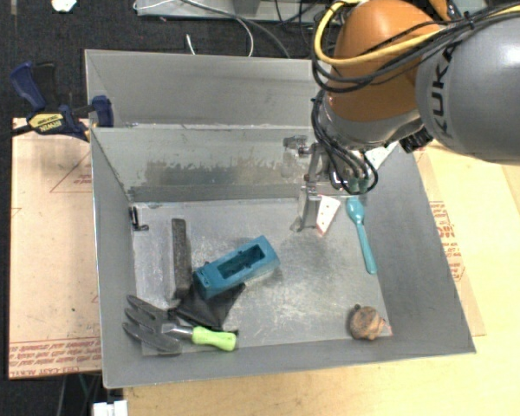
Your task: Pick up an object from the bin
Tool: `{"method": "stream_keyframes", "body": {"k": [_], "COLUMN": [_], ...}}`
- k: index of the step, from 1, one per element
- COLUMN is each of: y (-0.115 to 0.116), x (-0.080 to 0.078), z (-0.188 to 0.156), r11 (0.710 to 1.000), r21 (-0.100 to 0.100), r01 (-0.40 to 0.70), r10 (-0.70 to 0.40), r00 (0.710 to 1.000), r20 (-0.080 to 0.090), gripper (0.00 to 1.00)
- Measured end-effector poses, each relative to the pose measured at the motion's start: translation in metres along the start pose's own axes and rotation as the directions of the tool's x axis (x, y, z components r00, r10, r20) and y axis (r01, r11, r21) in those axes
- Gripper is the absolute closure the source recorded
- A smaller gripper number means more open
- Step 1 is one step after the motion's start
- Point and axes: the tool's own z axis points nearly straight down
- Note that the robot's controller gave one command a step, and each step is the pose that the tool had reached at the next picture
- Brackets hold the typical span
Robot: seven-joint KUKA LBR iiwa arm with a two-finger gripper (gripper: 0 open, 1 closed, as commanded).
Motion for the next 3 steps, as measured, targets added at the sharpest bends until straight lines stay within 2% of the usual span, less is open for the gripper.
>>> {"method": "stream_keyframes", "body": {"k": [1,2,3], "y": [0.000,0.032,0.064], "x": [-0.001,0.029,0.057], "z": [-0.005,0.067,0.077], "r11": [1.000,0.995,0.928], "r21": [-0.001,0.000,0.006], "r01": [-0.001,0.101,0.372], "r10": [0.001,-0.101,-0.372], "r00": [1.000,0.995,0.928], "r20": [0.008,0.010,0.016], "gripper": [0.00,0.00,0.00]}}
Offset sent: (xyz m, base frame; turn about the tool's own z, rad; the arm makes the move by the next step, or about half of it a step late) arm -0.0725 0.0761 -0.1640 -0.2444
